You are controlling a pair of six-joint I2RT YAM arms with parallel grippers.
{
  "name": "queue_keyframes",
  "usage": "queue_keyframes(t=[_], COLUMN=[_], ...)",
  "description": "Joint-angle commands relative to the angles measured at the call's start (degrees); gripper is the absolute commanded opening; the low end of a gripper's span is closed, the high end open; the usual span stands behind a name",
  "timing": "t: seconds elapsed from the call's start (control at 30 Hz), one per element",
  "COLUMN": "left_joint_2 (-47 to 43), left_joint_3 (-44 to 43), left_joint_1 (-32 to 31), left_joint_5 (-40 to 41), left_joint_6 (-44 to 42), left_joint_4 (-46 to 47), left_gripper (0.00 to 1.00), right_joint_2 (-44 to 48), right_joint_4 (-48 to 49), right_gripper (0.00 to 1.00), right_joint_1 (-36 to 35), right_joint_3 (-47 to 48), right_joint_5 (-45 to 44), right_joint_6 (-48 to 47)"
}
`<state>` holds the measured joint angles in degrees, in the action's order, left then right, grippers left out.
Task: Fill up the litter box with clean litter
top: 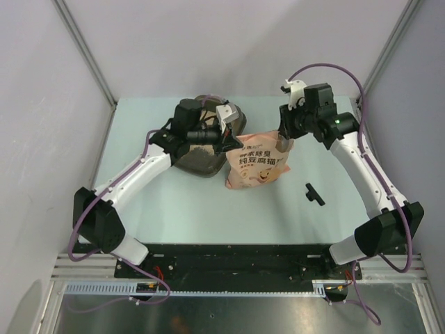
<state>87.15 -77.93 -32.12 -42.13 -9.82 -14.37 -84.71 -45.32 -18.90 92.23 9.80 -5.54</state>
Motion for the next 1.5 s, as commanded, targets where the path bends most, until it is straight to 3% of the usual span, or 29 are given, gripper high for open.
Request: queue_keyframes(t=[0.0, 0.27, 0.43, 0.67, 1.03, 1.3, 1.47], left_joint_2=[-4.89, -2.43, -1.03, 0.21, 2.93, 1.35, -1.80], left_joint_3=[-0.73, -1.87, -3.01, -3.81, -6.97, -4.96, -2.05], left_joint_1=[-0.40, 0.13, 0.65, 0.65, 0.65, 0.74, 0.65], left_joint_5=[-0.76, 1.00, 1.09, 0.64, 1.35, 1.35, 0.56], left_joint_6=[0.16, -2.48, -2.74, -3.09, -3.62, -4.41, -4.68], left_joint_4=[6.02, 6.11, 6.20, 6.20, 6.20, 6.20, 6.11], left_gripper=[0.00, 0.00, 0.00, 0.00, 0.00, 0.00, 0.00], right_joint_2=[2.44, 1.39, 1.30, -0.63, -1.60, -1.95, -1.69], right_joint_4=[9.53, 8.76, 10.78, 14.64, 17.28, 28.43, 29.68], right_gripper=[0.00, 0.00, 0.00, 0.00, 0.00, 0.00, 0.00], right_joint_1=[-0.97, 0.26, 1.58, 7.37, 10.45, 20.82, 24.43], right_joint_3=[-4.58, -12.41, -16.46, -21.91, -22.35, -22.26, -21.91], right_joint_5=[1.45, 3.90, 7.32, 21.63, 39.83, 48.29, 49.44], right_joint_6=[-5.00, -5.27, 1.66, 13.00, 14.06, 33.37, 36.48])
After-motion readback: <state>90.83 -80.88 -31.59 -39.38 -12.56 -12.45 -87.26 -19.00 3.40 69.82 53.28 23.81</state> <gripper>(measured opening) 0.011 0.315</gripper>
